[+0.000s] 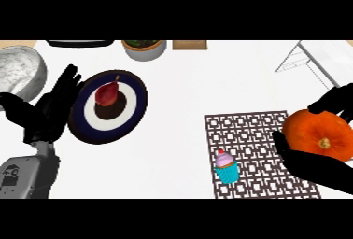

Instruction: Pick the squash from the placemat and place it in the tiered shelf

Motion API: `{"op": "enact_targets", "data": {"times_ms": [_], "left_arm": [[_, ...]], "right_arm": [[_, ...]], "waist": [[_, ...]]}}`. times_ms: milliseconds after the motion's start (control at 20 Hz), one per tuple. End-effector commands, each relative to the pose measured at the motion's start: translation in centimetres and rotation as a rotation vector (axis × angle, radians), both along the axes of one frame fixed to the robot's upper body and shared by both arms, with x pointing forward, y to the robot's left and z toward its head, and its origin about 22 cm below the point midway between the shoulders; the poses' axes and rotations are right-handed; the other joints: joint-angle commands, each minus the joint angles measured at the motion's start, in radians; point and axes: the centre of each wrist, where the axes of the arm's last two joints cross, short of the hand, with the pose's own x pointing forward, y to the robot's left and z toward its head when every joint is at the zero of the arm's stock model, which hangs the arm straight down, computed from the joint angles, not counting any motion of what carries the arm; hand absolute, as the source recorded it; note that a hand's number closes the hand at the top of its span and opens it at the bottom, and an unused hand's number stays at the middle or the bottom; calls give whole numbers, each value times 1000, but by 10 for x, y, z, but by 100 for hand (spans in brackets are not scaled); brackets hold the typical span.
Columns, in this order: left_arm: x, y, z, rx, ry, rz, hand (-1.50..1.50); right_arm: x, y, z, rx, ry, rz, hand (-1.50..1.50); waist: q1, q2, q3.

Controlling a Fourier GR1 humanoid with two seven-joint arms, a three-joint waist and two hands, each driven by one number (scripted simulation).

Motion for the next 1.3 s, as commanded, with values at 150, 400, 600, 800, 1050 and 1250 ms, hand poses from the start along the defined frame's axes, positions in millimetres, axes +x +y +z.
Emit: {"op": "enact_targets", "data": {"times_ms": [150,400,600,800,1050,1250], "left_arm": [[2,-4,4,-3,8,-15,0],[-1,3,6,1,-17,-9,0],[3,1,3,0,-7,-13,0],[11,-1,7,-5,-11,6,0],[4,-2,9,-2,-5,-7,0],[-3,-3,-1,-14,10,-14,0]], "right_arm": [[8,-64,43,47,-38,-104,150],[21,-123,49,111,-25,-141,150],[21,-167,39,145,-67,-195,150],[23,-208,30,168,-79,-210,150],[25,-260,19,166,-63,-209,150],[22,-278,0,162,-73,-210,150]], "waist": [[-2,-1,1],[2,0,1],[0,1,1],[-1,2,1],[5,2,1],[5,1,1]]}}
